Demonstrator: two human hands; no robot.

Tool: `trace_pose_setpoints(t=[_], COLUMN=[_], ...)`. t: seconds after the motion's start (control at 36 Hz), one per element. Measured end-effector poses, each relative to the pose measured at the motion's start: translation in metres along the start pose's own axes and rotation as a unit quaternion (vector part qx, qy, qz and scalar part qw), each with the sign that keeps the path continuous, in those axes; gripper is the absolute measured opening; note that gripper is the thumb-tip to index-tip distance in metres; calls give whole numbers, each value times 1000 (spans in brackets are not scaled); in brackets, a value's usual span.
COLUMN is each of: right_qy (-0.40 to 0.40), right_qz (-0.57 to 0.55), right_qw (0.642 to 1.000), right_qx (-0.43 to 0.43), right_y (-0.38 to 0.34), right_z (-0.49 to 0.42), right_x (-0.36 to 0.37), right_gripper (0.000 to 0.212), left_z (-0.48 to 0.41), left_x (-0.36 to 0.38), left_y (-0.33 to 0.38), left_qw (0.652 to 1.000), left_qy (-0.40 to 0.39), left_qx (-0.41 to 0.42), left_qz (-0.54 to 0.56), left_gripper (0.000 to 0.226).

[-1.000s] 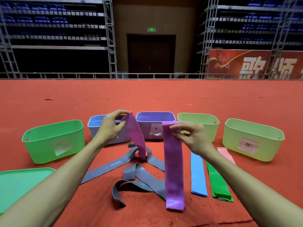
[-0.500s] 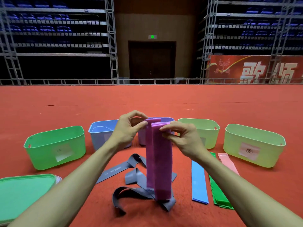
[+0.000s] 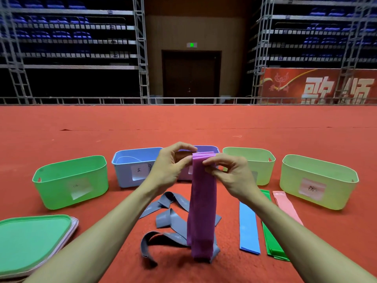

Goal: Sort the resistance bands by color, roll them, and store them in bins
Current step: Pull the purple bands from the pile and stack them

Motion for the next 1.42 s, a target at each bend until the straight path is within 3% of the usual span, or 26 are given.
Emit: trace_pose_setpoints(t=[0.33, 0.5, 0.58, 0.75, 1.0, 1.14, 1.42], right_qy=[-3, -9, -17, -3, 36, 12, 4], right_qz=[31, 56, 61, 35, 42, 57, -49], right_qw=[999, 998, 998, 999, 998, 998, 999], right_qx=[-20, -32, -28, -15, -15, -20, 9], right_y=[-7, -6, -4, -2, 5, 3, 10], right_z=[3, 3, 4, 6, 9, 8, 7], right_x=[0, 0, 2, 3, -8, -8, -4], right_gripper=[28, 19, 15, 16, 22, 28, 29], left_z=[9, 13, 15, 16, 15, 12, 5], left_x=[3, 4, 6, 4, 6, 7, 8], left_y=[5, 1, 4, 6, 12, 12, 23], left_qw=[1000, 998, 999, 996, 996, 996, 994], left_qy=[8, 11, 31, 82, 82, 72, 67], left_qx=[5, -17, -2, 19, 30, 32, 58], left_qz=[-6, 60, 14, 0, -16, -42, -61], left_gripper=[22, 15, 29, 25, 32, 31, 31])
Point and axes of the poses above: each hand's wrist, its own z-axis away from the middle knuckle, its own x-axis out of the palm, y = z × x, the point moved 8 cm from there along -z, towards the middle knuckle, and after that the axes turned 5 degrees about -z, right-handed, at the moved point
